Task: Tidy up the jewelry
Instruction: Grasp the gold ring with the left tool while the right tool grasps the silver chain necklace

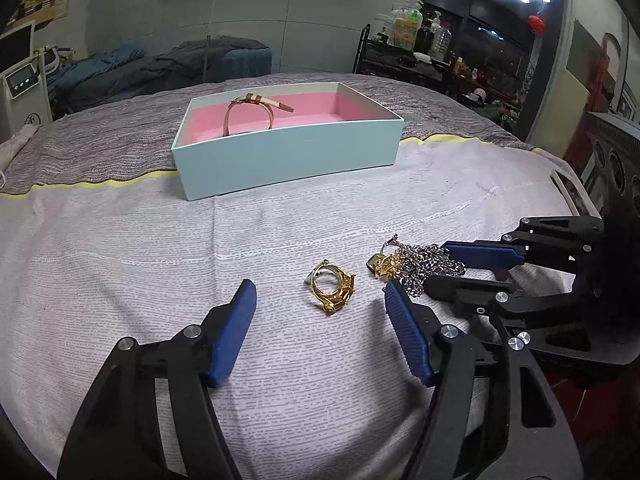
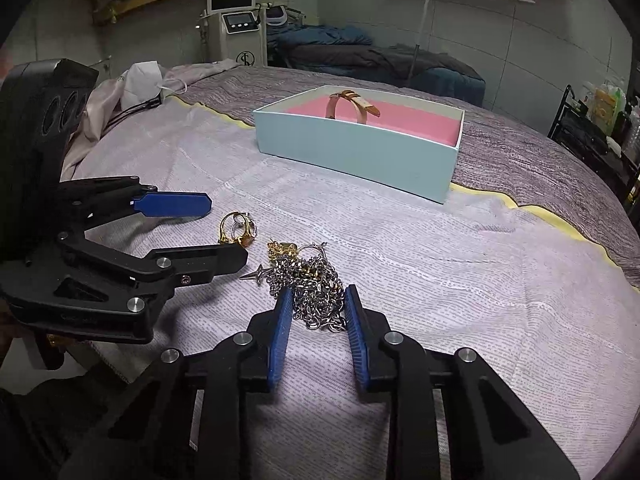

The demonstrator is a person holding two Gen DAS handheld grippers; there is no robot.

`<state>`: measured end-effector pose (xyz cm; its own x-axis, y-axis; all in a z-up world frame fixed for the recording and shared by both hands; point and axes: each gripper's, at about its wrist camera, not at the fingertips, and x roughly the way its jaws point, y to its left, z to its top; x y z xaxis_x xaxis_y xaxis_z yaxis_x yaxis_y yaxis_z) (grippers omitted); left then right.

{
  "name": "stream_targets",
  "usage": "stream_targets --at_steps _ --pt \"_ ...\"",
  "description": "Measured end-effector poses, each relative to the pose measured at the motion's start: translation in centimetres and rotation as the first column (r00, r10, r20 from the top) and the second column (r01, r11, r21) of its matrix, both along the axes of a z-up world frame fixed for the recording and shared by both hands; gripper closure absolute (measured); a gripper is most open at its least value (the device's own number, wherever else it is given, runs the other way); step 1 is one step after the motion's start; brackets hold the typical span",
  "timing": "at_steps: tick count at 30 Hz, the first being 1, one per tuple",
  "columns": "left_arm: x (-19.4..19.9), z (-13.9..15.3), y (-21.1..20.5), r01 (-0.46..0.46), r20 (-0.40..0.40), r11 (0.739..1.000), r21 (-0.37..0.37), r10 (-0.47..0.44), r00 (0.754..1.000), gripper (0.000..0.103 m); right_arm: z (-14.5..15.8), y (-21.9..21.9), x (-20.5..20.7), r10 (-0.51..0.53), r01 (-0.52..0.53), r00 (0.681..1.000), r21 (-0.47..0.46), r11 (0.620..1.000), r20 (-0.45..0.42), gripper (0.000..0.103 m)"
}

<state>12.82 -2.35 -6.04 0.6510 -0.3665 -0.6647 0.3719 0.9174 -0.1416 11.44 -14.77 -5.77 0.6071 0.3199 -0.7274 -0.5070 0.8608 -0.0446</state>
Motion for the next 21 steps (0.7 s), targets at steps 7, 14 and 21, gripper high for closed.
stream_targets --at_steps 7,14,21 --pt "0.77 -0.18 -0.61 -0.025 -0.026 0.999 -0.02 0.025 0.999 0.06 0.09 -0.44 0.0 -0.01 0.01 1.0 0.025 1.0 -0.011 0.083" --pt "0.6 -0.26 -0.24 -0.032 -0.046 0.999 -0.022 0.031 0.998 0.075 0.23 -0.83 -0.09 -0.02 0.021 0.999 0.059 0.998 -0.026 0.088" --pt "0.07 -0.32 -0.03 -0.037 -0.044 0.999 -0.028 0.036 0.998 0.08 0.34 -0.97 -0.3 -0.018 0.021 0.999 0.075 0.997 -0.031 0.089"
